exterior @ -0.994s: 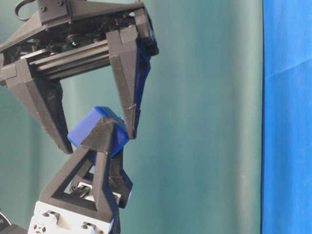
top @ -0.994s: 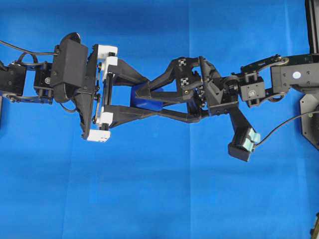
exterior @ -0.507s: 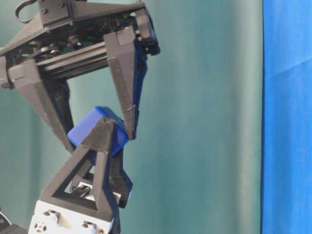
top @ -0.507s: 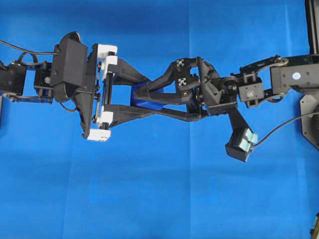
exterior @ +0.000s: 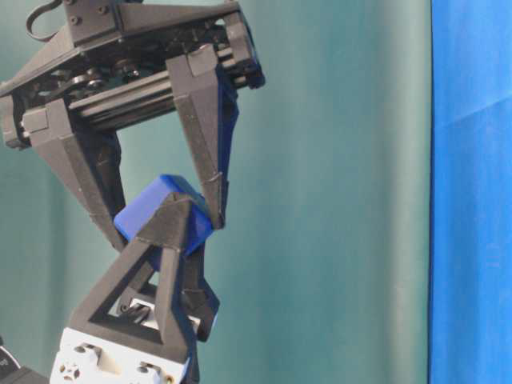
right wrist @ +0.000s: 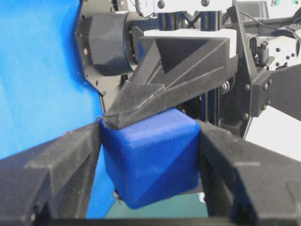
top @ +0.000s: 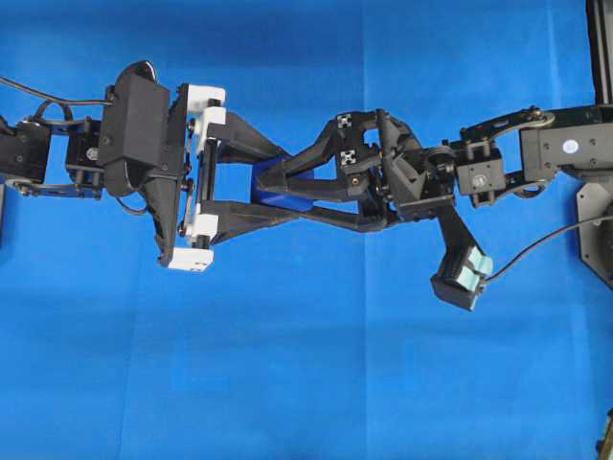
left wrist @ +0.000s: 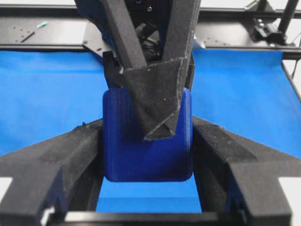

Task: Handover the blue block to the right arm after grasping it with the left arm, then place it in the designated position.
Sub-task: 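Close the right gripper on the cube beside the left gripper, then open the left gripper and pull the cube away with the right gripper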

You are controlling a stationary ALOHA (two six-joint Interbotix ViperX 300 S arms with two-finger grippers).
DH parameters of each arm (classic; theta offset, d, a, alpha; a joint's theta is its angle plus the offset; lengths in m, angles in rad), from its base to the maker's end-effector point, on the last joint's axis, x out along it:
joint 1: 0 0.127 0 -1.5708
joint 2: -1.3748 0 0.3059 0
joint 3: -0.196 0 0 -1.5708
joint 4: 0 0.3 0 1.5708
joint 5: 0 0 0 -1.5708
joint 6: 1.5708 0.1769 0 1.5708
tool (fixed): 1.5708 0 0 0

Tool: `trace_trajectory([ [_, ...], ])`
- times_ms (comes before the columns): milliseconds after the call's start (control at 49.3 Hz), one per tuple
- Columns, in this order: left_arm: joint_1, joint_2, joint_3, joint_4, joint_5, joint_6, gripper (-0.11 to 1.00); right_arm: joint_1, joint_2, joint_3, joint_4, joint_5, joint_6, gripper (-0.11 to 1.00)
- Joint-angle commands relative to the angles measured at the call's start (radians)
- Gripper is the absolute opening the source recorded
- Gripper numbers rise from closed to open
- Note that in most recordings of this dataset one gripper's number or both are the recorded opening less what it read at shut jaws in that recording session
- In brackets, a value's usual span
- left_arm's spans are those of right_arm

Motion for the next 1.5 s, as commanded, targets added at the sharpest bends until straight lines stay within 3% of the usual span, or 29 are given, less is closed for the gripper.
trace_trajectory([
  [0,-0.008,-0.018,-0.014,0.003,-0.005,0.003,0.46,-0.005,-0.014,-0.031,0.003,-0.002,0.003,0.52],
  [588,-0.012,-0.015,-0.017,0.002,-0.009,-0.023,0.47,-0.003,-0.014,-0.029,0.009,0.0,0.009,0.52],
  [731,-0.014,-0.015,-0.018,0.002,-0.011,-0.023,0.82,-0.002,-0.014,-0.029,0.009,0.0,0.009,0.53],
  [812,-0.014,-0.014,-0.018,0.002,-0.012,-0.023,0.93,0.0,-0.014,-0.029,0.009,0.0,0.009,0.52],
  [1136,-0.012,-0.018,-0.014,0.002,-0.014,-0.023,0.93,0.018,-0.064,0.011,0.009,0.011,0.012,0.52],
  [1481,-0.011,-0.02,-0.012,0.002,-0.012,-0.023,0.93,0.043,-0.236,0.13,0.009,0.107,0.086,0.52],
])
